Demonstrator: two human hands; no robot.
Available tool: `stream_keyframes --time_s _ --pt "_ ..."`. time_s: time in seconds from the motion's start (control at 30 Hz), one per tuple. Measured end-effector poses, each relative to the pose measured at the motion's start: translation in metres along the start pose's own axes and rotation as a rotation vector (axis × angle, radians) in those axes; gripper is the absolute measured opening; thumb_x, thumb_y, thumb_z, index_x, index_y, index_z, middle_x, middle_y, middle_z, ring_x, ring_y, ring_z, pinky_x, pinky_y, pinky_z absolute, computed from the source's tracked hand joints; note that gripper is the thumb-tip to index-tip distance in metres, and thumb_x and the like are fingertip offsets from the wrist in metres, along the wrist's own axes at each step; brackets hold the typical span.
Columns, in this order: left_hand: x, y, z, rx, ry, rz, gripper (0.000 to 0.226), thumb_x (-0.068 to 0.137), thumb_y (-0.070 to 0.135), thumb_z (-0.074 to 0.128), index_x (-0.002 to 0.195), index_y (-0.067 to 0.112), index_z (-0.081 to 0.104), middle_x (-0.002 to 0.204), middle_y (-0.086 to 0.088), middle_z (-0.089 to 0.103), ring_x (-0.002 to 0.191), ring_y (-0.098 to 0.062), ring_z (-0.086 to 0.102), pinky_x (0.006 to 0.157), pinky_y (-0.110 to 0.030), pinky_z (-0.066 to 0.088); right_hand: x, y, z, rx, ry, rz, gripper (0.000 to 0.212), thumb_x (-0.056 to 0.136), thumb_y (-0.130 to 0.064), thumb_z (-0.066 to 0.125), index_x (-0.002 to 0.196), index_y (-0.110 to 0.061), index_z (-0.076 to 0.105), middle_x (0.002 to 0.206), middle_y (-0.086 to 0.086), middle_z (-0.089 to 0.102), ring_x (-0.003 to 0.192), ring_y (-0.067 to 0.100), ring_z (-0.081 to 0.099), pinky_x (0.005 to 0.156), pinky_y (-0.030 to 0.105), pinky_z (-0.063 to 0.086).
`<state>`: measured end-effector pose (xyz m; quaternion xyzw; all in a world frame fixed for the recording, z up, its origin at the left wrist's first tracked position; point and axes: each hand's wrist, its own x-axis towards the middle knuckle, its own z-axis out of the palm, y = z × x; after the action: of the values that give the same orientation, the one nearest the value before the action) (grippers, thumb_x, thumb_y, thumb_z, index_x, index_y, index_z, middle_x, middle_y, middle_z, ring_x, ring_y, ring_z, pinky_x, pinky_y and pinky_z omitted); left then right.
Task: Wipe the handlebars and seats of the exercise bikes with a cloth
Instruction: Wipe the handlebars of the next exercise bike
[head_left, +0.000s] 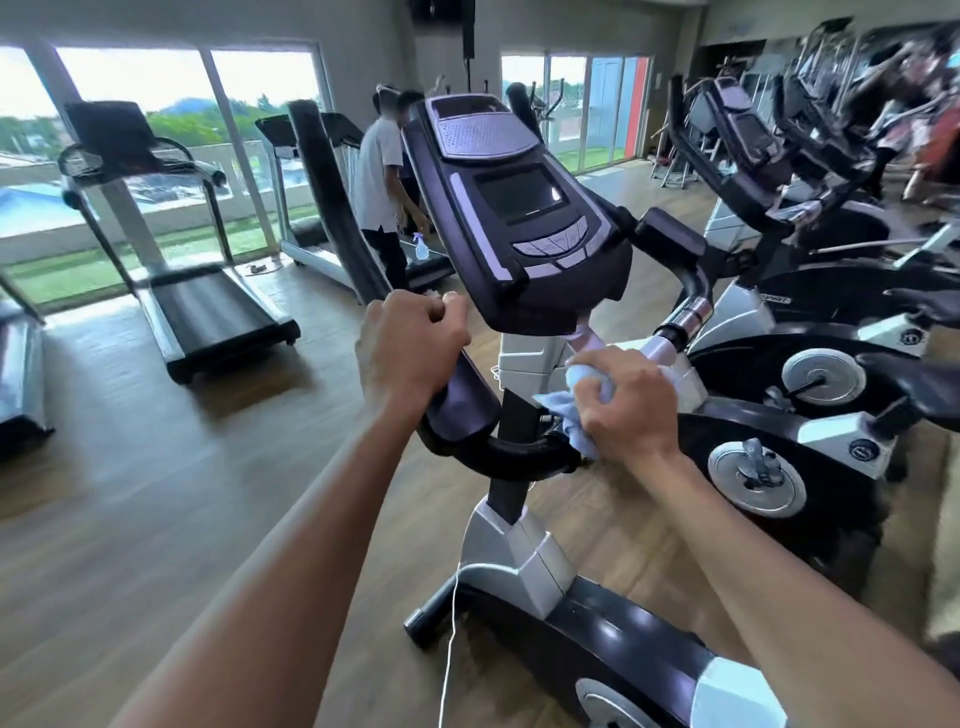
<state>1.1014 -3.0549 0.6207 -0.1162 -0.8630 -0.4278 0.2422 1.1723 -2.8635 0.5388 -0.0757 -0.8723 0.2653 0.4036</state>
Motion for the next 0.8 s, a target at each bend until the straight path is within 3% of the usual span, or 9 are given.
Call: stream_keyframes --time_s 0.1,0.2,0.27,0.37,0.43,0.47,0.57,0.7,0.8 --pt "0.001 0.0 0.0 -0.008 0.012 -0.028 0.041 0.093 0.04 0.054 0.066 0.021 0.079 0.058 0.005 0.067 0.073 -0.017 0.062 0.068 -0.03 0.044 -0.044 -0.029 0.013 0.034 -0.091 -0.244 0.037 0.073 -0.027 0.05 0.098 -0.016 0.075 0.093 -0.001 0.073 0.084 0.025 0.064 0.083 0.037 0.049" --pt "0.001 0.001 0.0 -0.046 -0.006 -0.043 0.041 0.091 0.039 0.054 0.062 0.024 0.078 0.05 0.014 0.063 0.067 -0.012 0.063 0.068 -0.03 0.049 -0.039 -0.034 0.008 -0.007 -0.135 -0.308 0.036 0.073 -0.031 0.049 0.095 -0.02 0.075 0.088 -0.001 0.072 0.081 0.027 0.064 0.078 0.037 0.049" --pt "0.0 0.003 -0.001 -0.052 -0.007 -0.052 0.041 0.09 0.039 0.053 0.061 0.025 0.078 0.05 0.009 0.063 0.065 -0.014 0.063 0.068 -0.032 0.052 -0.018 -0.041 0.002 -0.132 -0.268 -0.259 0.037 0.075 -0.042 0.042 0.087 -0.029 0.074 0.083 -0.003 0.071 0.082 0.027 0.063 0.07 0.035 0.042" --pt "0.0 0.003 -0.003 -0.042 -0.011 -0.051 0.041 0.09 0.039 0.053 0.061 0.025 0.079 0.051 0.005 0.064 0.066 -0.016 0.063 0.067 -0.033 0.052 0.004 -0.053 0.006 -0.328 -0.47 -0.237 0.032 0.074 -0.046 0.036 0.069 -0.028 0.062 0.072 0.004 0.058 0.076 0.03 0.053 0.065 0.035 0.032" --pt "0.0 0.002 -0.004 -0.035 -0.024 -0.065 0.04 0.091 0.038 0.054 0.062 0.025 0.079 0.052 0.009 0.064 0.07 -0.015 0.063 0.067 -0.031 0.046 -0.004 -0.055 0.007 -0.277 -0.442 -0.255 0.025 0.077 -0.042 0.037 0.061 -0.029 0.051 0.072 0.002 0.059 0.076 0.03 0.055 0.064 0.036 0.032" --pt "-0.001 0.001 -0.004 -0.038 -0.026 -0.065 0.04 0.091 0.038 0.054 0.062 0.025 0.078 0.053 0.01 0.065 0.071 -0.014 0.063 0.068 -0.031 0.045 -0.014 -0.051 0.007 -0.207 -0.378 -0.256 0.022 0.079 -0.039 0.039 0.065 -0.031 0.054 0.076 0.001 0.064 0.078 0.029 0.059 0.066 0.037 0.035" --pt "-0.001 0.001 -0.001 -0.03 -0.014 -0.056 0.041 0.09 0.039 0.054 0.062 0.022 0.077 0.056 0.006 0.067 0.07 -0.015 0.064 0.067 -0.031 0.047 -0.043 -0.042 0.002 -0.036 -0.241 -0.257 0.034 0.08 -0.03 0.044 0.095 -0.02 0.073 0.09 -0.001 0.072 0.083 0.026 0.063 0.077 0.039 0.048" --pt "0.001 0.0 -0.001 -0.019 -0.006 -0.058 0.041 0.092 0.038 0.055 0.06 0.023 0.077 0.05 0.024 0.06 0.062 -0.001 0.059 0.058 -0.019 0.037 -0.009 -0.046 0.002 -0.142 -0.427 -0.227 0.045 0.081 -0.043 0.029 0.084 -0.023 0.07 0.09 0.0 0.072 0.089 0.028 0.065 0.076 0.042 0.049" --pt "-0.001 -0.001 -0.001 -0.019 -0.012 -0.048 0.041 0.092 0.037 0.055 0.06 0.022 0.077 0.049 0.023 0.061 0.062 0.001 0.058 0.057 -0.017 0.035 -0.019 -0.049 0.011 -0.146 -0.357 -0.278 0.048 0.092 -0.039 0.03 0.092 -0.02 0.074 0.1 0.001 0.075 0.098 0.027 0.065 0.087 0.039 0.048"
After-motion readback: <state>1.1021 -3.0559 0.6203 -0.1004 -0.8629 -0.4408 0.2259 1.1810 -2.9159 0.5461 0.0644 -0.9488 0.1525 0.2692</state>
